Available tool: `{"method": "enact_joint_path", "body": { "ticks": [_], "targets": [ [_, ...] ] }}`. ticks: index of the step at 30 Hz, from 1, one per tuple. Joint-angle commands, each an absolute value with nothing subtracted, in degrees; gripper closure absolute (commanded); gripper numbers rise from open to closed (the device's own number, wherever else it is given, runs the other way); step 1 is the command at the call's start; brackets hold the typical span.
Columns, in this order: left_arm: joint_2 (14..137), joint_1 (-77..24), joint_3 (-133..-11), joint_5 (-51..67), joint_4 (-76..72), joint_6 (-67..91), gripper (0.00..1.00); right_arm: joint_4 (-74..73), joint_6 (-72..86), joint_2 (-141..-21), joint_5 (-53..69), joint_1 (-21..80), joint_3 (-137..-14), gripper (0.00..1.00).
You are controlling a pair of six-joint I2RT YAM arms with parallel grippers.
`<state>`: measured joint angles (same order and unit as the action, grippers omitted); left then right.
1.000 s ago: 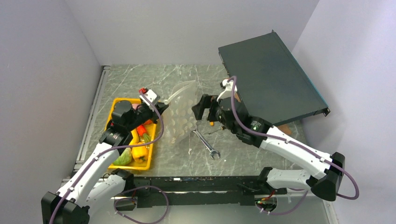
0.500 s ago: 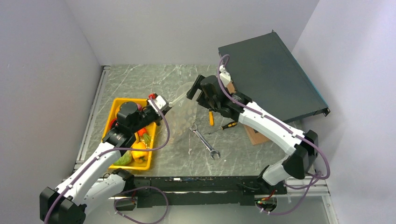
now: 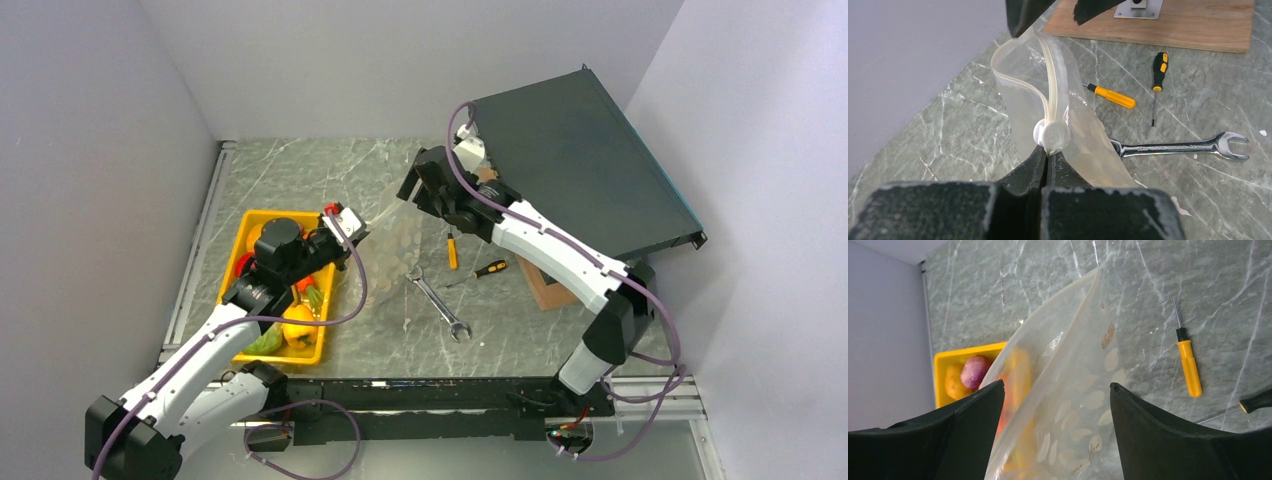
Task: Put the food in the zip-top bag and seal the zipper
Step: Open the zipper of the food storage bag at the center of the board.
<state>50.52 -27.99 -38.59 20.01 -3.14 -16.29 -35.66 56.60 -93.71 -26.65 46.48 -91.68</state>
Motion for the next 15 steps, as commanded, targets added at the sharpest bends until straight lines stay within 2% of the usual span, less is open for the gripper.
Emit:
{"method": "enact_joint_path", "body": {
  "ticks": [1, 4, 5, 9, 10, 11, 13, 14, 15],
  "targets": [
    [51.0, -28.8, -38.9, 20.2, -3.3, -18.0, 1.00, -36.8, 54.1, -97.8, -28.2, 46.2, -96.9, 0.23],
    [51.3, -29.1, -38.9, 20.1, -2.9, -18.3, 1.00, -37.8, 54.3, -99.8, -28.5, 46.3, -98.2, 0.26],
    [51.3, -29.2, -38.9, 19.9, -2.8, -18.4, 1.00, -37.9, 54.4, -100.1, -28.3, 46.2, -98.3, 0.30],
    [51.7, -29.3, -39.4, 19.6, -2.4, -17.6, 0.99, -36.6, 54.0, -99.8, -27.5, 46.3, -97.0, 0.65],
    [52.0, -29.3, -40.0, 19.9, -1.4, -17.1, 0.93, -36.6, 53.7, -99.7, -27.7, 46.4, -97.0, 0.71],
    [52.2, -29.3, -41.1, 20.3, -0.3, -16.8, 0.83, -36.5, 53.2, -99.5, -28.0, 46.4, -97.1, 0.76],
    [52.5, -29.3, -43.3, 22.1, 4.3, -16.5, 0.59, -35.5, 51.1, -99.0, -28.2, 46.4, -97.1, 0.87],
    [52.3, -29.3, -44.0, 23.4, 5.1, -16.4, 0.44, -34.7, 49.2, -98.6, -27.8, 46.4, -96.9, 0.93],
    [51.8, -29.1, -44.1, 24.8, 5.5, -16.2, 0.36, -33.7, 47.3, -98.1, -27.4, 46.3, -96.6, 0.98]
  ]
}}
